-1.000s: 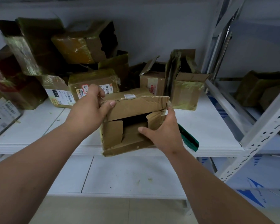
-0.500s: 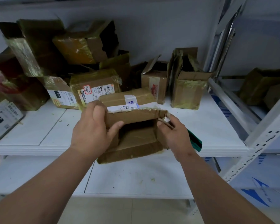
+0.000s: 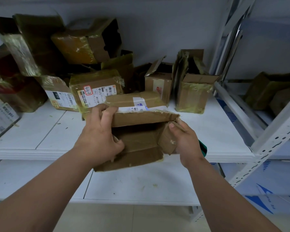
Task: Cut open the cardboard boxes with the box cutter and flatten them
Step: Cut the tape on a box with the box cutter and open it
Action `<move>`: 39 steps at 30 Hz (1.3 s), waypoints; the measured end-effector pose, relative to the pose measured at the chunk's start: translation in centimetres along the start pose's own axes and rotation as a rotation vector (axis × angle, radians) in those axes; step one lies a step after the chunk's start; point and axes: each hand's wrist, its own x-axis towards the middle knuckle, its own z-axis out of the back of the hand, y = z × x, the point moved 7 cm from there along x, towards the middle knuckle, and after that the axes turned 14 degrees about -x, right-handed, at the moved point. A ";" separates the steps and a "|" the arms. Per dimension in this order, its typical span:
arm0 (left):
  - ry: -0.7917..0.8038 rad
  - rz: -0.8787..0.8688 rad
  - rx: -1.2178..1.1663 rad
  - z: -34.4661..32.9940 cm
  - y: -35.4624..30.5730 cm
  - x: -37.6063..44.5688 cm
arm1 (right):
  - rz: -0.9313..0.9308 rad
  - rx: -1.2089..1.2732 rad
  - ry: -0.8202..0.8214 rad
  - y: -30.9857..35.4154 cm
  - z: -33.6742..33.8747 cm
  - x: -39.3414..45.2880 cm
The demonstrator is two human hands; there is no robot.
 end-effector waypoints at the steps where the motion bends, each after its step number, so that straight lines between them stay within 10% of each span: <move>1: 0.073 -0.029 -0.017 -0.2 -0.3 -0.2 | -0.048 0.038 -0.010 -0.3 0.4 0.2; 16: 0.647 0.049 0.096 -2.8 4.2 -1.2 | -0.085 0.319 0.583 -2.0 -2.0 -2.4; 19: 0.807 0.136 0.080 -4.1 5.1 -2.3 | -0.143 0.282 0.496 -1.5 -1.4 -2.3; 26: 0.591 0.157 0.155 -5.2 6.0 -1.3 | 0.222 -1.284 -0.084 0.0 -0.5 -1.8; 33: 0.574 0.194 0.332 -6.1 7.7 -0.9 | 0.407 -1.541 0.226 -1.2 -4.7 -1.3; 39: 0.493 0.171 0.243 -5.2 7.2 2.6 | 0.439 -1.659 0.133 1.3 -6.2 0.4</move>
